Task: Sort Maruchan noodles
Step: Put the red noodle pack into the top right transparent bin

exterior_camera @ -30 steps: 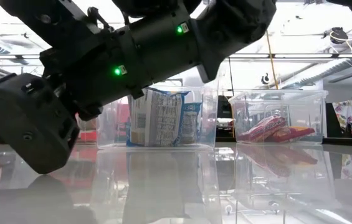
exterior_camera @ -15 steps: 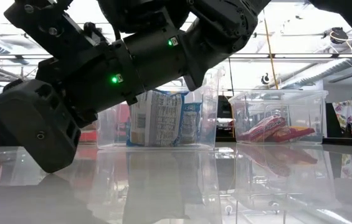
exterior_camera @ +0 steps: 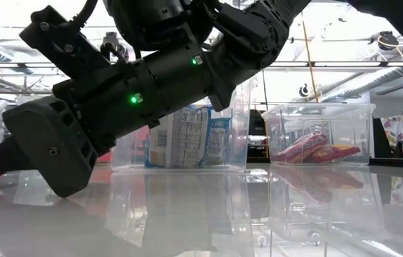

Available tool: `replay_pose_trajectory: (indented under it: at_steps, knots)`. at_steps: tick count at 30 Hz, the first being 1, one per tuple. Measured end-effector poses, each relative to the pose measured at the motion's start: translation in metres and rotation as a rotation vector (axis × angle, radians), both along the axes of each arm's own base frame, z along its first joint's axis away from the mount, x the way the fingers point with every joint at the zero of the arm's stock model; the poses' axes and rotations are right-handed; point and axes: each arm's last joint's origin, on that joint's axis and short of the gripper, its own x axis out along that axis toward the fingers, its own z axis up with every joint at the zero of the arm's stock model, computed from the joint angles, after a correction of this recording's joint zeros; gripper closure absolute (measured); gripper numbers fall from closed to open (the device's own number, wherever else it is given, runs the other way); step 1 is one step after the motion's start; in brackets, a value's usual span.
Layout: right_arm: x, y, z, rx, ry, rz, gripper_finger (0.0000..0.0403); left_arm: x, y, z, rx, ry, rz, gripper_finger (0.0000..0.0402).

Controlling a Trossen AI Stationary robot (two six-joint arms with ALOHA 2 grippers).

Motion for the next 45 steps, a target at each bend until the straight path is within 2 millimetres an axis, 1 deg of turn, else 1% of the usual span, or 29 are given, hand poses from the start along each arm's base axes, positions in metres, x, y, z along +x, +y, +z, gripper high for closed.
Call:
replay_pose_trajectory:
  at_steps: [3, 7, 9, 12, 15, 17, 19, 21, 24, 29, 33, 35, 42, 45]
  knots:
    - [0.0, 0.001, 0.0, 0.017, -0.002, -0.008, 0.0399, 0.0, 0.0, 0.0, 0.006, 0.002, -0.008, 0.0149]
    - [-0.001, 0.004, 0.004, 0.049, 0.001, -0.024, 0.0398, 0.0, -0.001, 0.002, 0.017, 0.006, -0.022, 0.0149]
    - [-0.002, 0.005, 0.011, 0.062, 0.0, -0.028, 0.04, 0.002, -0.003, 0.008, 0.015, 0.003, -0.034, 0.0149]
    - [-0.004, 0.007, 0.023, 0.064, 0.003, -0.029, 0.0402, 0.005, -0.009, 0.023, 0.019, 0.001, -0.053, 0.0149]
    - [-0.007, 0.007, 0.036, 0.056, 0.019, -0.032, 0.0402, 0.01, -0.016, 0.044, 0.022, -0.017, -0.073, 0.0149]
    - [-0.009, 0.006, 0.046, 0.056, 0.026, -0.066, 0.0402, 0.013, -0.021, 0.057, 0.028, -0.049, -0.095, 0.0149]
    - [-0.011, 0.005, 0.055, 0.054, 0.035, -0.111, 0.0402, 0.016, -0.025, 0.066, 0.03, -0.093, -0.112, 0.0149]
    - [-0.014, 0.007, 0.063, 0.053, 0.037, -0.143, 0.0402, 0.018, -0.028, 0.071, 0.024, -0.131, -0.115, 0.0149]
    - [-0.019, 0.013, 0.071, 0.062, 0.04, -0.192, 0.0403, 0.02, -0.03, 0.072, -0.004, -0.157, -0.103, 0.0149]
    - [-0.023, 0.024, 0.08, 0.143, 0.019, -0.236, 0.0403, 0.022, -0.033, 0.074, -0.065, -0.191, -0.077, 0.0149]
    - [-0.025, 0.028, 0.079, 0.207, 0.029, -0.266, 0.0403, 0.026, -0.041, 0.075, -0.086, -0.228, -0.126, 0.0149]
    - [-0.026, 0.03, 0.079, 0.238, 0.034, -0.281, 0.0403, 0.027, -0.044, 0.074, -0.09, -0.217, -0.156, 0.0149]
    - [-0.026, 0.029, 0.078, 0.367, 0.065, -0.325, 0.0403, 0.029, -0.046, 0.071, -0.06, -0.215, -0.168, 0.0149]
    - [-0.026, 0.028, 0.078, 0.383, 0.074, -0.33, 0.0403, 0.03, -0.046, 0.07, -0.025, -0.232, -0.179, 0.0149]
